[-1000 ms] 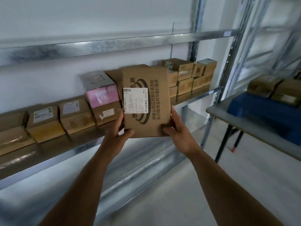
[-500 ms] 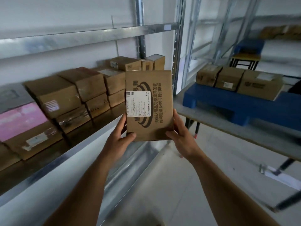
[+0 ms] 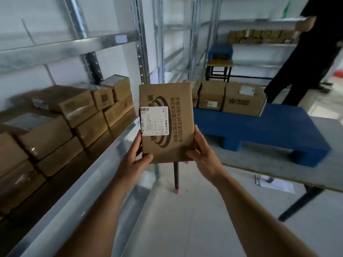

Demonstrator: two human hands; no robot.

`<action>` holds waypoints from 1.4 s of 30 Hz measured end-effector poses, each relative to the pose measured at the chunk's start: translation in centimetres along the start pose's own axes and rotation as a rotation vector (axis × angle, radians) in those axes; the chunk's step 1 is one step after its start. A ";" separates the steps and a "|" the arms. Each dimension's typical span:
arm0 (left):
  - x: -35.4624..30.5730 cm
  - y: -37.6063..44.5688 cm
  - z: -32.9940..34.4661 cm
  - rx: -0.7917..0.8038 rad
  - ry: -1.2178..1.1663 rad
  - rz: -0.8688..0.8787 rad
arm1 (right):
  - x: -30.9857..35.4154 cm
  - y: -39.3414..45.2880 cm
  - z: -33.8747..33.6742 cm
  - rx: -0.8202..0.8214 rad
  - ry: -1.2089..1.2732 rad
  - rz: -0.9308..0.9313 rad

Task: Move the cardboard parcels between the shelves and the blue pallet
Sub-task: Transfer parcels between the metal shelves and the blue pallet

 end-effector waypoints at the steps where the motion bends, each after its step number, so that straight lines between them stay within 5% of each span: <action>1: 0.1 1.3 0.7 0.018 -0.004 0.004 | -0.5 0.6 -0.9 -0.022 0.001 0.006; 13: -1.2 13.4 14.8 0.180 -0.047 0.031 | -7.5 5.3 -14.6 -0.195 0.035 0.036; 28: -7.2 23.5 40.9 0.334 -0.158 0.121 | -16.4 5.9 -41.1 -0.356 -0.030 0.020; 42: -7.8 30.2 54.6 0.459 -0.173 0.109 | -24.2 7.5 -52.4 -0.478 -0.024 0.061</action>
Point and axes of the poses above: each hand's wrist, its own y-axis towards the middle knuckle, its own z-axis out of the palm, x = y × z, the point moved 5 cm from there along y, towards the middle knuckle, and after that the axes turned 10 degrees about -y, right-handed, at the moved point
